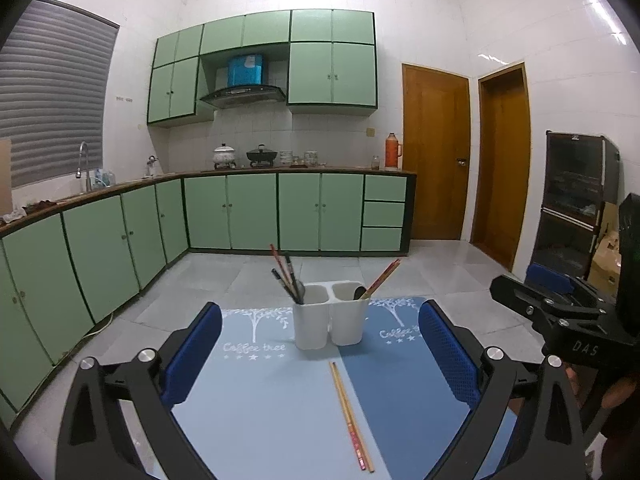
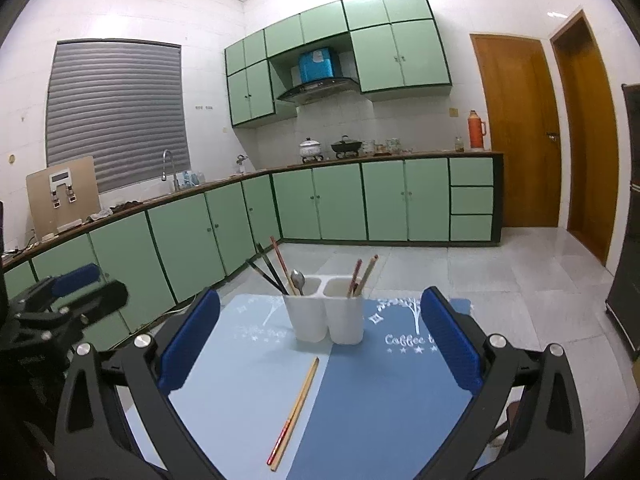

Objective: Organize utensils
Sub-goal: 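Move both open grippers back to the last two chopsticks on the mat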

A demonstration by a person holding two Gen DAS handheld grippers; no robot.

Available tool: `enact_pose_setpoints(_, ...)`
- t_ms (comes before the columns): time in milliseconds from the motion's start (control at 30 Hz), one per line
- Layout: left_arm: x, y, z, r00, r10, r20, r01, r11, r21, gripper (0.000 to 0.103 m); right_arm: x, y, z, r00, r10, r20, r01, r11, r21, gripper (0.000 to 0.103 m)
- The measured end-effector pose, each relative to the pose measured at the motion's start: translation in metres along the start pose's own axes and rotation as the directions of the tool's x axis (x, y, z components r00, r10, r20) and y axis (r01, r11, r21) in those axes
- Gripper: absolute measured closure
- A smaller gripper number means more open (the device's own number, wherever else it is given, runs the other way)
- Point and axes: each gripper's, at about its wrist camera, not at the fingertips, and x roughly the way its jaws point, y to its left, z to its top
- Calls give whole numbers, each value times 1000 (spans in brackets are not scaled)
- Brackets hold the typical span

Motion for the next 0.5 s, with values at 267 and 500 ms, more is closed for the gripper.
enact_pose_setpoints(267, 1, 18, -28, 998, 50, -49, -51, 998, -20, 6, 13, 5, -48, 995, -52, -80, 54, 998, 15, 6)
enact_pose_setpoints(500, 22, 38, -84, 986, 80, -149, -88, 995, -51, 6, 42, 18, -114, 975, -69, -209, 72, 997, 6, 6)
